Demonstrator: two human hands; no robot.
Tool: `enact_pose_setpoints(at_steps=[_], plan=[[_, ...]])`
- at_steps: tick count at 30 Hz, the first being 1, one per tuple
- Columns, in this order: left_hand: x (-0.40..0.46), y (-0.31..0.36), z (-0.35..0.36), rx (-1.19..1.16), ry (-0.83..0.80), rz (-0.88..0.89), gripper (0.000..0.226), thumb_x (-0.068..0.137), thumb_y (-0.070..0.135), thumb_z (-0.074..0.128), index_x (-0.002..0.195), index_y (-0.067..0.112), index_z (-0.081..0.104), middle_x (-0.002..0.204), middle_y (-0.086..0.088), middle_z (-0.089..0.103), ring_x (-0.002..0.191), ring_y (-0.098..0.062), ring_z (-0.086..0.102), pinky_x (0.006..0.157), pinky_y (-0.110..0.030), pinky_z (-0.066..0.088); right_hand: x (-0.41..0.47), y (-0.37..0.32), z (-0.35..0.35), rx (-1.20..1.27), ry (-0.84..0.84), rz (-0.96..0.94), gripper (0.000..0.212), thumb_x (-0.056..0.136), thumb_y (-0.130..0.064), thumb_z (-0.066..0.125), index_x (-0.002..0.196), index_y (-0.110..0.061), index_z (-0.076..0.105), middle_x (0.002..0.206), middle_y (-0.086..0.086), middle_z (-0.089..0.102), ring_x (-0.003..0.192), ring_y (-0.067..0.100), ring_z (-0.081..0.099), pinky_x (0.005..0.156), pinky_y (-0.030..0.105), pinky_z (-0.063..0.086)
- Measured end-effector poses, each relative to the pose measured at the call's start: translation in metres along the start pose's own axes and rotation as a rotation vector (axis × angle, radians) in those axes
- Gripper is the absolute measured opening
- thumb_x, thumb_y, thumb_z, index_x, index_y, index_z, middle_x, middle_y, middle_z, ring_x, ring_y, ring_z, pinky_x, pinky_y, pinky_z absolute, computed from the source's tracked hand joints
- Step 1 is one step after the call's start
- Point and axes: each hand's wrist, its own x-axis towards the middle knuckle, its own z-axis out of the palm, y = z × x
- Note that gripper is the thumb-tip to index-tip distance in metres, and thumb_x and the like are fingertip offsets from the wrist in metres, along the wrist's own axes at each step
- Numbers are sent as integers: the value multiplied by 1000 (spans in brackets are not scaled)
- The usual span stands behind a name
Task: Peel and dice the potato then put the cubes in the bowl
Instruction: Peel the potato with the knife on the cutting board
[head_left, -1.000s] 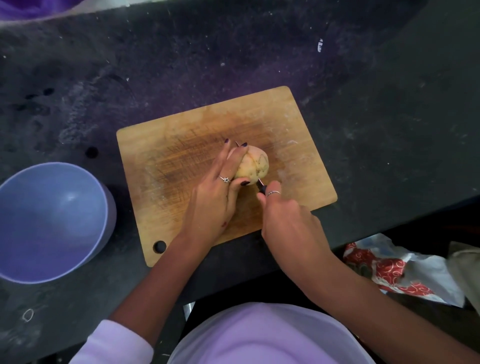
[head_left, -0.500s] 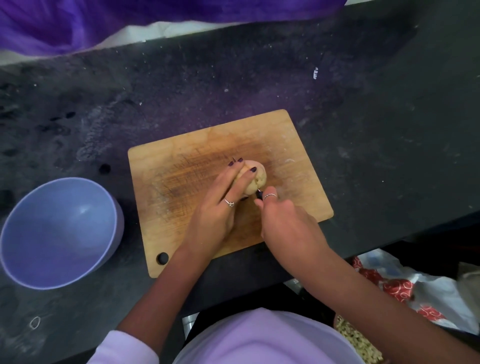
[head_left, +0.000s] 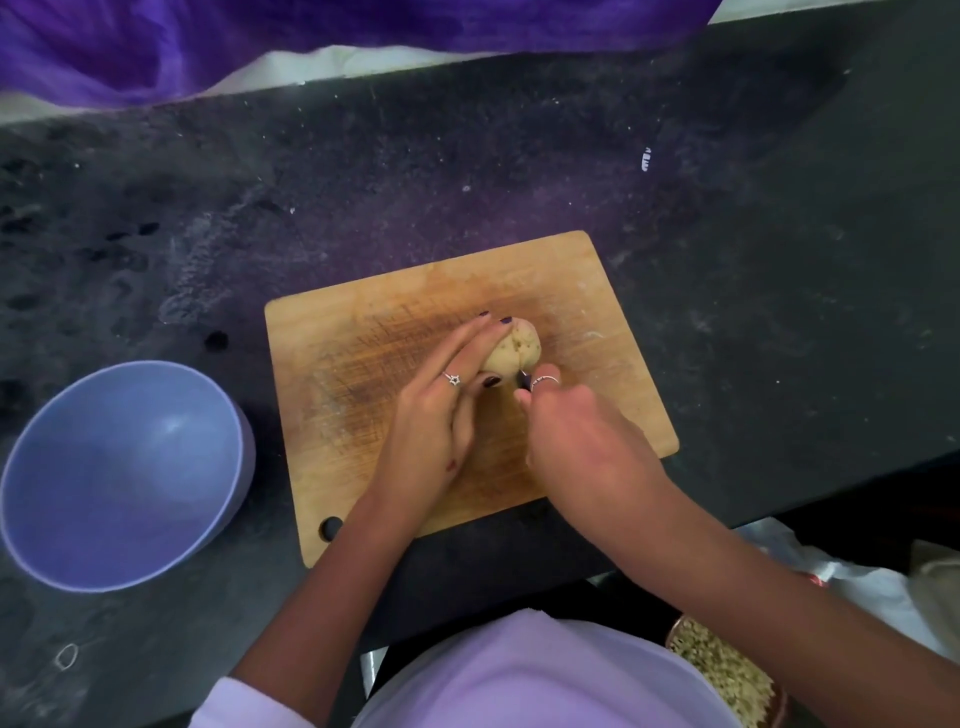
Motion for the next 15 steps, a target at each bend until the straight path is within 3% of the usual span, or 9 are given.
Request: enact_pose_setpoints(at_steps=[6,9,15], plan=[[11,-3,-1,-11,92,-55,41,97,0,46,136,12,49,136,5,48,128,11,39,107,-13,31,10,-4,8,32,55,-45,22,105,-30,18,108,-16,34,68,-3,36,66,18,45,53,31,29],[13,-6,-1,-12,134,-91,42,97,1,46,137,12,48,135,6,48,126,5,42,105,-11,32,14,-8,12,61,83,-69,18,105,-30,18,105,-17,31,66,-4,35,74,22,50,62,36,35],[11,-5,4,-13,175,-111,39,99,5,43,137,9,49,138,0,49,128,-7,45,107,-16,33,17,-8,18,79,104,-72,24,105,-30,19,114,-14,35,66,-4,35,75,23,53,65,36,34]])
